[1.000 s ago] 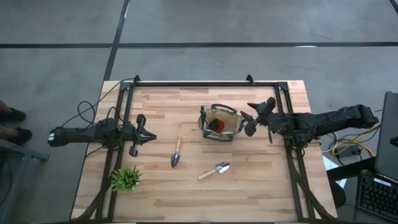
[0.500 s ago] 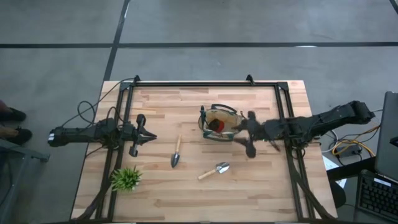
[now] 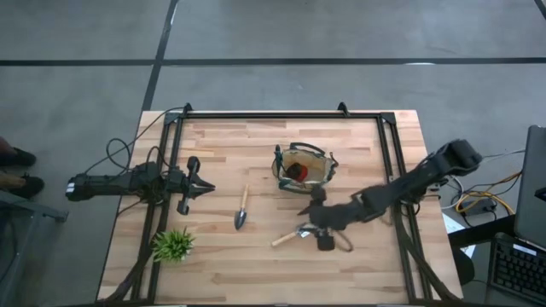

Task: Pick & Place Garden tools in Gardening bag
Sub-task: Put the right trowel into the gardening bag

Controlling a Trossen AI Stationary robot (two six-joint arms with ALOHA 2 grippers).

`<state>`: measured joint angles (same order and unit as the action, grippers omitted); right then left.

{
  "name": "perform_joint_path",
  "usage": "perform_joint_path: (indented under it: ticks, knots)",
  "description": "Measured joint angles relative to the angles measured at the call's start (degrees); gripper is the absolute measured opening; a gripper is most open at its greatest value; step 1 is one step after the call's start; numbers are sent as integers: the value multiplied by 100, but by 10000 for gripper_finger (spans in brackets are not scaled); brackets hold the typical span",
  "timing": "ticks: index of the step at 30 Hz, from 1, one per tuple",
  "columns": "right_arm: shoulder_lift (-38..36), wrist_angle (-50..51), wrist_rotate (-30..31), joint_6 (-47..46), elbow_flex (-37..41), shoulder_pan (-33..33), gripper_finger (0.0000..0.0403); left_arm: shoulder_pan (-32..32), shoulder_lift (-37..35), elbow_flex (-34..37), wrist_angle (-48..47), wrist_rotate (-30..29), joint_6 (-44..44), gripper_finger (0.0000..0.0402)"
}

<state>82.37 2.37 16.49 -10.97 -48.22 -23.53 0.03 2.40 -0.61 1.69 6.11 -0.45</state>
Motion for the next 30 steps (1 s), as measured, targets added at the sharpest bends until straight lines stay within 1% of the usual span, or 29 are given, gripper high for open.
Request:
perform_joint_path:
  ticks: [5,13,15,18,25,30]
  knots:
    - [923,909,-2,77,-885,-13,209,0,1,-1,0,0,0,37]
    - [2196,1655,-73,444,-2078,-37,210,0,0,0,0,0,0,37]
    - [2478,1780,-211,540,-2344,-33,210,0,1,-1,0,0,0,37]
    - [2877,2004,-429,681,-2730,-38,210,0,-1,-1,-2,0,0,37]
    - [3688,2575,-498,986,-3559,-46,210,-2,3,0,-1,0,0,37]
    - [4148,2950,-504,1099,-4006,-45,208,-2,8,0,0,0,0,37]
